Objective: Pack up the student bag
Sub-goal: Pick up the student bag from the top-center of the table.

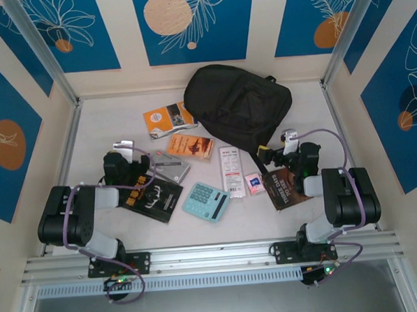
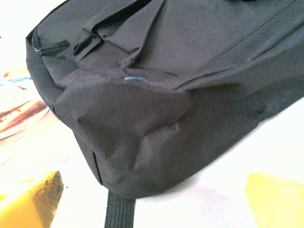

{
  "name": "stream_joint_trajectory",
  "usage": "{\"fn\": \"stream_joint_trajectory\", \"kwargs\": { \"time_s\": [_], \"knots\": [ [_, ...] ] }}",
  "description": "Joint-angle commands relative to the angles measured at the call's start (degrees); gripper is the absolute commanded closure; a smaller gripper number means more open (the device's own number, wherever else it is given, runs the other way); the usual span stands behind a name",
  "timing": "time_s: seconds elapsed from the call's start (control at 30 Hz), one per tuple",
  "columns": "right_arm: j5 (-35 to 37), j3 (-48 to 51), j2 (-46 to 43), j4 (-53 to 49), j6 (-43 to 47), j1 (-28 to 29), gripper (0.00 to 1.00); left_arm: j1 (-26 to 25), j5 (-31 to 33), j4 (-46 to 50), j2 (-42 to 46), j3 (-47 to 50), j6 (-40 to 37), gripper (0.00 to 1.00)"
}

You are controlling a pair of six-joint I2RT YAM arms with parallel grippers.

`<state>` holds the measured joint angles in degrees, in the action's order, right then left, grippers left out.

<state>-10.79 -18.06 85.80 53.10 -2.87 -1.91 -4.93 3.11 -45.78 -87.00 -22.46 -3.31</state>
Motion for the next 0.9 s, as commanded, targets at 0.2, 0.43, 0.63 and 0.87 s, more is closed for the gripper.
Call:
{"fn": "stream_joint_trajectory", "kwargs": {
  "time_s": [0.2, 0.43, 0.63, 0.87],
  "knots": [
    [23.15, -4.27, -21.83, -15.5, 8.53, 21.19, 0.01, -7.3, 0.09, 10.02, 22.24, -3.04, -3.43, 0.0],
    [39.08, -18.47, -27.1, -30.81, 8.62, 40.5, 0.01, -15.64, -14.51, 44.36, 24.6, -30.89, 7.08, 0.0],
    [31.5, -30.38, -35.02, -50.73, -13.05, 36.81, 0.01, -16.67, -7.07, 76.4, 11.95, -51.69, 24.46, 0.0],
    [7.66, -41.1, -24.42, -70.47, -44.35, 16.06, 0.01, -11.5, -29.96, 66.85, 7.12, -46.17, 42.2, 0.0]
  ]
}}
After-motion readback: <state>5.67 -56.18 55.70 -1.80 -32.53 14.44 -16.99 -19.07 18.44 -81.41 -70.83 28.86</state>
